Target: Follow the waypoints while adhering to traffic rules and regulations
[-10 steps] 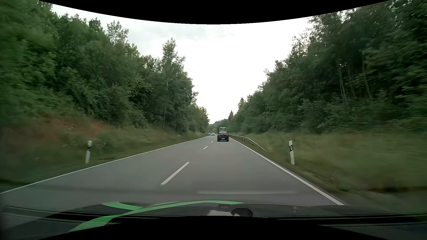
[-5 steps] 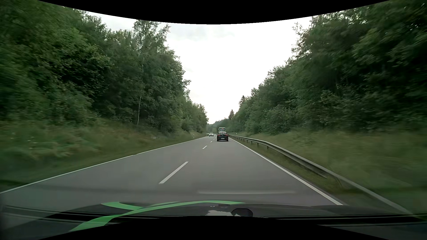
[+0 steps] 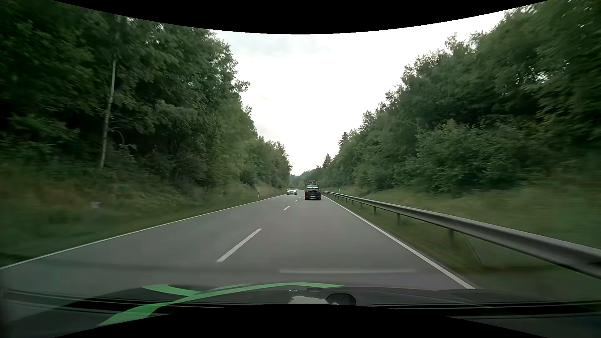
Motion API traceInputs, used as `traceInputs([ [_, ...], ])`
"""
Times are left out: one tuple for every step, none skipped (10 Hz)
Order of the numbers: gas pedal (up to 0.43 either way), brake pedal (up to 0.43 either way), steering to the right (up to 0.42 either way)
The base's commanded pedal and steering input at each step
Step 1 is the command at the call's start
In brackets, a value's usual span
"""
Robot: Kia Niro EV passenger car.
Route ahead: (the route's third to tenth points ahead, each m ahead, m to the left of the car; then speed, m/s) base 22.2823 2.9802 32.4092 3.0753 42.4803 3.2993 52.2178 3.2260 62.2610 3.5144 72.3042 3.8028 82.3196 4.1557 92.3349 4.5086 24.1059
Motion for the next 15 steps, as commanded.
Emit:
traceInputs([
  [0.268, 0.0, -0.002],
  [0.268, 0.0, -0.002],
  [0.268, 0.0, -0.002],
  [0.268, 0.0, -0.003],
  [0.26, 0.0, -0.003],
  [0.26, 0.0, -0.003],
  [0.26, 0.0, -0.003],
  [0.268, 0.0, -0.003],
  [0.268, 0.0, -0.003],
  [0.26, 0.0, -0.003],
  [0.209, 0.0, -0.004],
  [0.197, 0.0, -0.004],
  [0.197, 0.0, -0.004],
  [0.197, 0.0, -0.004],
  [0.189, 0.0, -0.004],
])
